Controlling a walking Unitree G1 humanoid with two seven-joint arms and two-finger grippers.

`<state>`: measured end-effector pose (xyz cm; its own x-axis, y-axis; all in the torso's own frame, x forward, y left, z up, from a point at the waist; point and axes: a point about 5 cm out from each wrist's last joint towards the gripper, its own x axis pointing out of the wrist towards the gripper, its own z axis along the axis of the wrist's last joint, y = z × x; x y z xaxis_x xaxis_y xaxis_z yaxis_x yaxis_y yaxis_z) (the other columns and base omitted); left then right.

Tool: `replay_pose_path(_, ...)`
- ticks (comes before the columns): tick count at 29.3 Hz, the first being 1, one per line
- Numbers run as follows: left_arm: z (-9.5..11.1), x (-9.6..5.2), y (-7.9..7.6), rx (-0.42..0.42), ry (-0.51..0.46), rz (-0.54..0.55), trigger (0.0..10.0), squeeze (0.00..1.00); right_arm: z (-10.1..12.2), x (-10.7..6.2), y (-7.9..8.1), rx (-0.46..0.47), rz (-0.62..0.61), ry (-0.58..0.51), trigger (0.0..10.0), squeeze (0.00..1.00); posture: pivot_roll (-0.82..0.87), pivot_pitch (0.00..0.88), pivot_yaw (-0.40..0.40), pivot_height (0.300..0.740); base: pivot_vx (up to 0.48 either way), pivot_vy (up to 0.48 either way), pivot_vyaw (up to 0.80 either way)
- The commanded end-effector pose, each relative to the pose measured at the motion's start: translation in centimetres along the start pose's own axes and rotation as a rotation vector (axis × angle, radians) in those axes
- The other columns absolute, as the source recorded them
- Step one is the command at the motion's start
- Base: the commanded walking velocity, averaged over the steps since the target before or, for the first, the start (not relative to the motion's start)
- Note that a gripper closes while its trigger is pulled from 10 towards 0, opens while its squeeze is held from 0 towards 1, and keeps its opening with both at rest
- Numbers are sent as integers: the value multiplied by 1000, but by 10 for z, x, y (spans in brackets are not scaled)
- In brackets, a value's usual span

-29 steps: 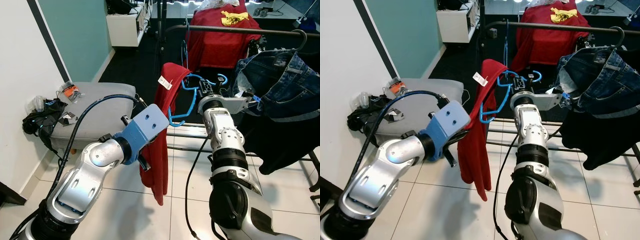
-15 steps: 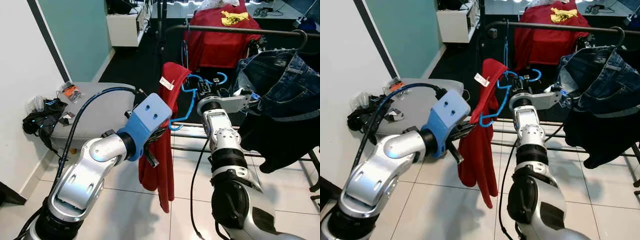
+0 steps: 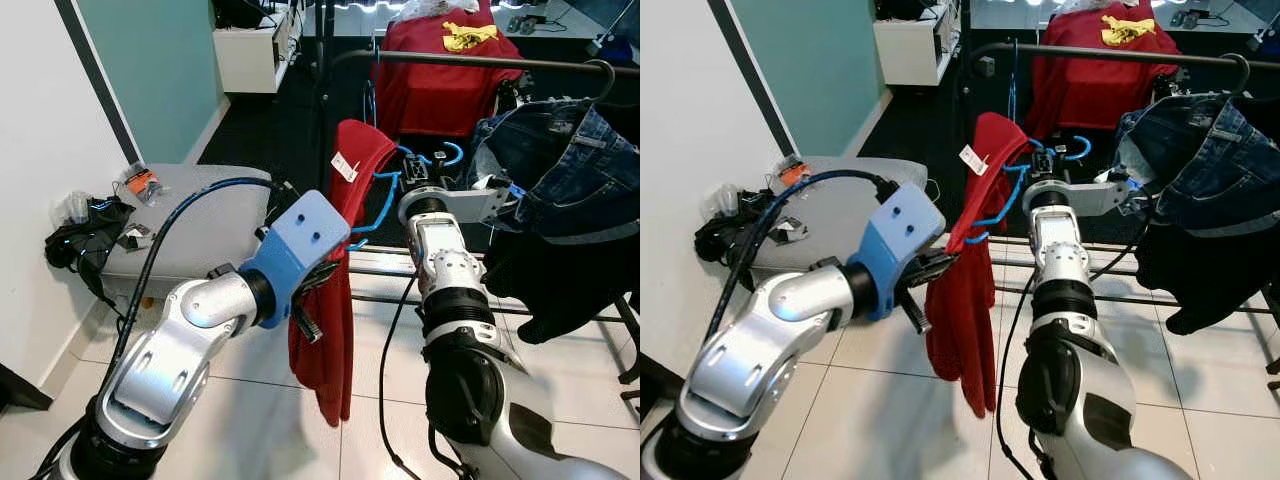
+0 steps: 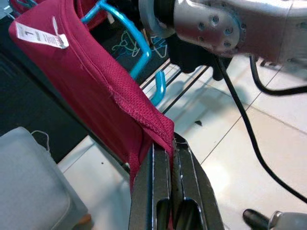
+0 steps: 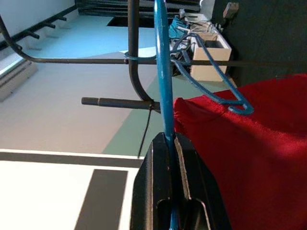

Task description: Hang hanger

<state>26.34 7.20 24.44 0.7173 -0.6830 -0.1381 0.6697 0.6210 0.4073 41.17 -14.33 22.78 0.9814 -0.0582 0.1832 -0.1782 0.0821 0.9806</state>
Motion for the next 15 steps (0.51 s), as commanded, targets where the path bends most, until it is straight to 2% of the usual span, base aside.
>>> replay_pose_path(1, -5, -1, -2, 18, 26, -5, 10000, 0, 1, 4, 11, 39, 45, -17, 10000, 0, 53, 75, 5, 740, 0, 0, 0)
replay_pose_path(13, -1, 1, -6, 17, 9, -26, 10000, 0, -2, 4, 3, 34, -5, -19, 10000, 0, 55, 68, 2, 740, 0, 0, 0)
replay_pose_path(15, 4, 4, -6, 11, -10, -21, 10000, 0, -12, 3, 1, -110, -12, 30, 10000, 0, 55, 68, 2, 740, 0, 0, 0)
